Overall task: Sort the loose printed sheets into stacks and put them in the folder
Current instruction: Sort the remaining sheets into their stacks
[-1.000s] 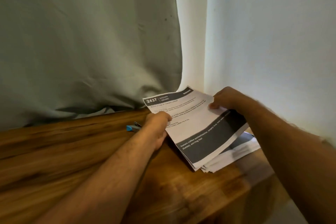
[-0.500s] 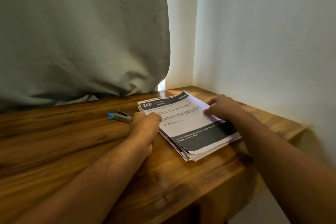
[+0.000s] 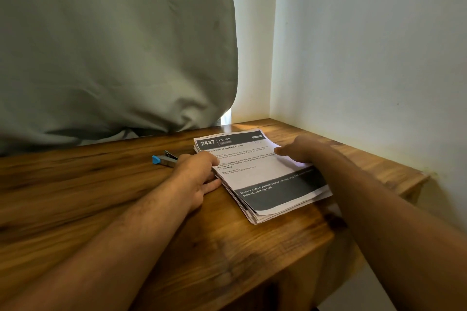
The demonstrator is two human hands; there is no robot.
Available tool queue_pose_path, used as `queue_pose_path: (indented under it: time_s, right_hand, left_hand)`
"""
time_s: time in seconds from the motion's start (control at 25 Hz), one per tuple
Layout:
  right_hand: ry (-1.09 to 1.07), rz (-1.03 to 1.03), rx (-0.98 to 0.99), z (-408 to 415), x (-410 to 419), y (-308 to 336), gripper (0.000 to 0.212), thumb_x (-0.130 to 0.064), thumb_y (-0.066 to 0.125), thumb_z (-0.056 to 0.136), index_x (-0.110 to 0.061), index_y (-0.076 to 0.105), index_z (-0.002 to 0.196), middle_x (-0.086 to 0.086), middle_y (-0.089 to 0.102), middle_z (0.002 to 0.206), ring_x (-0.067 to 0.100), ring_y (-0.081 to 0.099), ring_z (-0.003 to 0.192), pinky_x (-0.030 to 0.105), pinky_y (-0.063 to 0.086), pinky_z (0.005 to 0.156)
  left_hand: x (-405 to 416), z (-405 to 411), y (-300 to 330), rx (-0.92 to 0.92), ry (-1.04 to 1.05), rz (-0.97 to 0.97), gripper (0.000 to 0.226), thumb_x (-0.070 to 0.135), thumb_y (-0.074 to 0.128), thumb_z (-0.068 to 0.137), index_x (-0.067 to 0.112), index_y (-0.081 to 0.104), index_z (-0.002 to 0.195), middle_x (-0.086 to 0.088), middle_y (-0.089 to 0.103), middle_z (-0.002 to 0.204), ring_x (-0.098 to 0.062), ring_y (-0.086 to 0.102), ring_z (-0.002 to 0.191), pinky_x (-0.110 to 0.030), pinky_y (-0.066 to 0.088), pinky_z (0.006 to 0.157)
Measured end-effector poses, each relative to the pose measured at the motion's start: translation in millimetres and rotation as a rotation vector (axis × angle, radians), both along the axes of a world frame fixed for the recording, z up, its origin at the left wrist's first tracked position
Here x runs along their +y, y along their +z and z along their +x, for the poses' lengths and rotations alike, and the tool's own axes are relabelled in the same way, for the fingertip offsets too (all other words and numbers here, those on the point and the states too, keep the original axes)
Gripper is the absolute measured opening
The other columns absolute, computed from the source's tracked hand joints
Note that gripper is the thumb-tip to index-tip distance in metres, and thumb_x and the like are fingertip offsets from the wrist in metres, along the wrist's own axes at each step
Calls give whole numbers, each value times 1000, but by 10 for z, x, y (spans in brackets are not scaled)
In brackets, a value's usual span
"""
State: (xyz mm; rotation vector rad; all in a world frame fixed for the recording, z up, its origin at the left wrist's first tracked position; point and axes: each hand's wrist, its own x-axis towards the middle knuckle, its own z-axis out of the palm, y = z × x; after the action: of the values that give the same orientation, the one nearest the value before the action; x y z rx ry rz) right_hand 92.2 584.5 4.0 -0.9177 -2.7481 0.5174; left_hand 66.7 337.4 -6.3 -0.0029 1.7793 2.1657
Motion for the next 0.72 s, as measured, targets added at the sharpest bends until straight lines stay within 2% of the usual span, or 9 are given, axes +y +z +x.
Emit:
queue_pose_path:
  time_s: [0.08,0.16,0.32,0.4,0.48,0.56,0.6,0.68,0.72]
  right_hand:
    - [8,-20,-38,-20,7,29,62,-47,65,89,-2,55,130,13,56,132,24,47,99,29,35,81]
    - [2,-42,-51,-38,22,38,62,-44,70,86,-1,56,128,14,58,129,24,46,97,30,37,81]
    - [-5,-49,-30,-46,43,19,62,-44,74,83,-1,58,124,13,59,124,25,47,95,30,37,78]
    - [-8,-66,-16,-41,55,14,62,-44,75,81,-1,58,124,12,59,119,24,48,95,30,37,77]
    - [-9,-78,-10,-44,63,11,62,-43,76,81,-1,58,123,11,57,112,24,49,94,31,38,77]
    - [-12,-83,-17,-50,59,3,62,-43,76,81,-1,58,123,10,55,107,23,49,95,31,38,77]
    - [-15,-85,-16,-56,58,-3,62,-43,77,80,-1,58,123,9,53,105,23,48,95,31,38,77]
    - [-24,-98,-8,-74,75,-22,64,-43,77,79,-2,57,124,9,54,106,23,49,95,31,38,77]
    - [-27,-108,-7,-87,83,-33,64,-43,78,79,-2,57,124,9,55,108,24,49,96,31,38,77]
  left_hand:
    - [-7,-67,17,-10,-21,-7,31,4,60,96,13,49,123,-16,72,109,-27,70,98,-33,58,69]
    - [5,-135,47,-16,-31,-20,36,8,62,96,12,50,130,-17,71,111,-28,70,101,-28,57,66]
    - [59,-245,47,-6,-42,-52,34,10,66,94,9,54,126,-16,73,108,-26,73,95,-17,52,50]
    - [95,-289,28,11,-59,-43,27,10,66,94,7,59,120,-16,75,104,-26,75,86,-13,49,43]
    - [133,-325,12,28,-81,-52,22,10,66,94,7,63,116,-14,76,97,-17,73,66,-13,42,37]
    - [172,-350,-9,51,-86,-94,18,11,67,94,9,65,112,-9,76,87,-5,58,44,-14,36,34]
    - [191,-353,-19,71,-87,-115,16,13,67,94,10,67,110,-7,76,84,-4,51,42,-15,35,34]
    - [231,-330,-45,131,-105,-140,16,15,66,94,12,67,110,-5,77,87,-7,58,52,-19,42,41]
    - [252,-310,-63,157,-127,-126,17,15,65,95,13,66,112,-5,78,91,-11,67,64,-23,51,50]
